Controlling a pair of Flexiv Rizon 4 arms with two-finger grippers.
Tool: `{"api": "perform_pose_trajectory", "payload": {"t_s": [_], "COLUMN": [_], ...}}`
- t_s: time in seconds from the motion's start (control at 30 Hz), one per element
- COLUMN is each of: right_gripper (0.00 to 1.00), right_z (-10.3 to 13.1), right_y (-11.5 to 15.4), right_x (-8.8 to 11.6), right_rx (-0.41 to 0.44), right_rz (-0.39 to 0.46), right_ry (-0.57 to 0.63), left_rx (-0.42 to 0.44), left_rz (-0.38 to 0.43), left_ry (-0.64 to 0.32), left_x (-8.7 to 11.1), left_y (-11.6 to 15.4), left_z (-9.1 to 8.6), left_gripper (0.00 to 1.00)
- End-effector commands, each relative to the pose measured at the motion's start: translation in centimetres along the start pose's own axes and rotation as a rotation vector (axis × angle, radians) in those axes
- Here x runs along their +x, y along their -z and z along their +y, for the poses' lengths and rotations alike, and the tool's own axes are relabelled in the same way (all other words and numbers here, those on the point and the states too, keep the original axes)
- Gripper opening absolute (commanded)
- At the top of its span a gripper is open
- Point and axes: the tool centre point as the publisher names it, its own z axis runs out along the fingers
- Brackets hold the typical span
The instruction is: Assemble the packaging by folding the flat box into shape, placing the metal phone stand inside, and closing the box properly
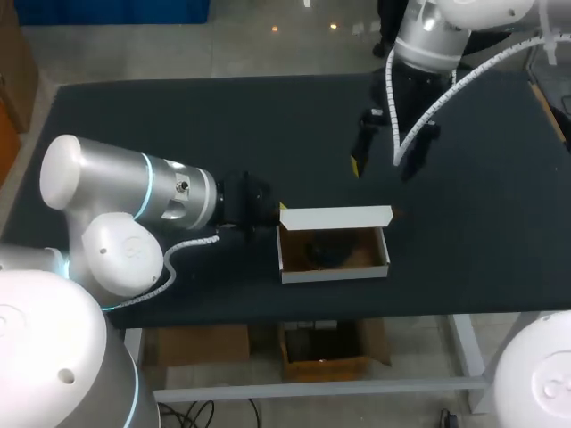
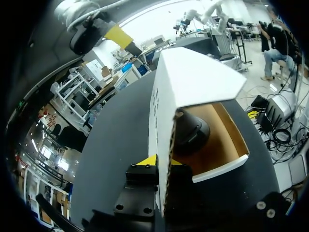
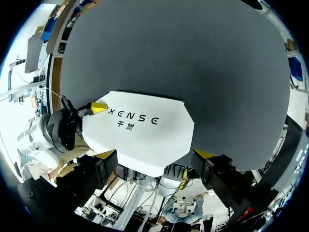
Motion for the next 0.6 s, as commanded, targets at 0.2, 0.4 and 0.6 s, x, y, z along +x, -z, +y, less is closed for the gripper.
{"api": "perform_pose_trajectory", "payload": {"t_s": [0.2,0.4,0.6], "right_gripper": [1.0,1.0,1.0], "right_z": [-0.6,-0.8,-0.6], "right_y": [-1.4,-2.5,-3.2], "right_x": [-2.4,-2.2,-1.6], "right_rx": [-0.005,-0.007,0.015], "right_rz": [0.124,0.19,0.189], "right_ry": [-0.352,-0.341,-0.327], "left_rx": [-0.011,-0.012,-0.012], "left_rz": [-0.022,-0.032,-0.045], "left_ry": [-0.015,-0.025,-0.051], "left_x": [1.1,1.3,1.8], "left_y": [-1.0,-1.0,-1.0], "left_z": [0.0,0.1,0.0], "left_gripper": [0.0,0.0,0.0]}}
